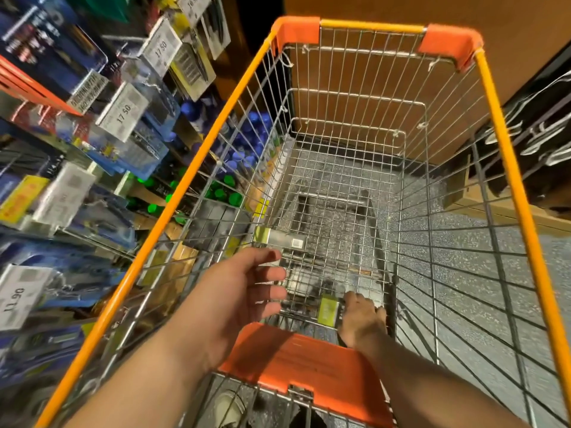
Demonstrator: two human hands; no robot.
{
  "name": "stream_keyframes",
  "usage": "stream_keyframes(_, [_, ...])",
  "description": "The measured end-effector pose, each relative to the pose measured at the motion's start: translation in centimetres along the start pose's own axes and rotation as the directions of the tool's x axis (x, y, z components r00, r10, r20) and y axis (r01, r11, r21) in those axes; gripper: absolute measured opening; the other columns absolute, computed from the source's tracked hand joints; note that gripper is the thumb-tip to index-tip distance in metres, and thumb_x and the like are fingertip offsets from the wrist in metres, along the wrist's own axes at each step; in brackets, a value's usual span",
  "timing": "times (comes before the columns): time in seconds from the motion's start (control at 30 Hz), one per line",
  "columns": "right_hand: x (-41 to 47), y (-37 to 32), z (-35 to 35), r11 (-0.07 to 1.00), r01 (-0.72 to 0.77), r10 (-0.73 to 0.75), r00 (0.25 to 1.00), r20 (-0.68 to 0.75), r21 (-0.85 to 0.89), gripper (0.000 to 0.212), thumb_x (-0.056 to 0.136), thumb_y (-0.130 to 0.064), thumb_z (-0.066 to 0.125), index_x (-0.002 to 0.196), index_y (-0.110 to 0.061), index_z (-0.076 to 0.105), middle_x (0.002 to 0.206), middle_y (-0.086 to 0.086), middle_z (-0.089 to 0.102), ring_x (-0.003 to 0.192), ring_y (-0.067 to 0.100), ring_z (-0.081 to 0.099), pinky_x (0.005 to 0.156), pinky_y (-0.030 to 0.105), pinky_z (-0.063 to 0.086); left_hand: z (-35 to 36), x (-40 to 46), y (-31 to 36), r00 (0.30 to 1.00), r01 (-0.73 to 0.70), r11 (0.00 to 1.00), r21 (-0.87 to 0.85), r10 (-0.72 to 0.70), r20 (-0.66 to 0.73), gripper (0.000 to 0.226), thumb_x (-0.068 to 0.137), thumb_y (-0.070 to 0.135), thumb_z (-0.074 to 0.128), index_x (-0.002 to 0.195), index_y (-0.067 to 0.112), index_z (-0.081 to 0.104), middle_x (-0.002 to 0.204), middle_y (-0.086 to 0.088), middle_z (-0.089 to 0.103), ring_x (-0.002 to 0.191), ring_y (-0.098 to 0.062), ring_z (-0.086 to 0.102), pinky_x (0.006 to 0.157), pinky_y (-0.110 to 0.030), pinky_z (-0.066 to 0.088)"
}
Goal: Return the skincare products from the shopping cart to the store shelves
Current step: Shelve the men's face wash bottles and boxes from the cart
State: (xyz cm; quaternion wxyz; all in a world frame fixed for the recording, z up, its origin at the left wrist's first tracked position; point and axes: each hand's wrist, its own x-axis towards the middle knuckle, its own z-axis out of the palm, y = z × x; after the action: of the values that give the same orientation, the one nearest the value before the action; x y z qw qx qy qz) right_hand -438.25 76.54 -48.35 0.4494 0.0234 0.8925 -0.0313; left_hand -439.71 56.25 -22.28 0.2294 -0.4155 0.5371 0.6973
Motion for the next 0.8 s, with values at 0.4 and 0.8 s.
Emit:
stream_keyframes(0.4, [-2.0, -0.6, -1.1, 0.997, 0.002, -0.006, 0.998, -0.061, -0.073, 0.07, 0.085, 0.005, 0.059, 0.15, -0.018, 0.043, 0.159, 0.014, 0.028, 0.15, 0.034, 0.02, 0.122, 0.051, 0.021, 0.0, -0.5, -0.1, 0.999, 0.028, 0.999, -0.019, -0.029, -0.022, 0.02, 0.101, 0.028, 0.053, 0.104, 0.016, 0.07, 0.075, 0.001, 0.069, 0.062, -0.016, 0.064, 0.06, -0.027, 0.051])
stream_keyframes(0.8, [-9.9, -2.1, -6.8, 0.884, 0.093, 0.001, 0.979, -0.202, 0.457, 0.052, 0.078, -0.035, 0.086, 0.12, -0.032, 0.056, 0.119, -0.003, 0.064, 0.11, 0.02, 0.064, 0.097, 0.04, 0.056, -2.1, -5.5, 2.3, 1.0, -0.006, 0.998, -0.062, 0.006, -0.006, 0.02, 0.101, 0.025, 0.053, 0.105, 0.014, 0.07, 0.071, 0.001, 0.066, 0.059, -0.016, 0.062, 0.059, -0.029, 0.049])
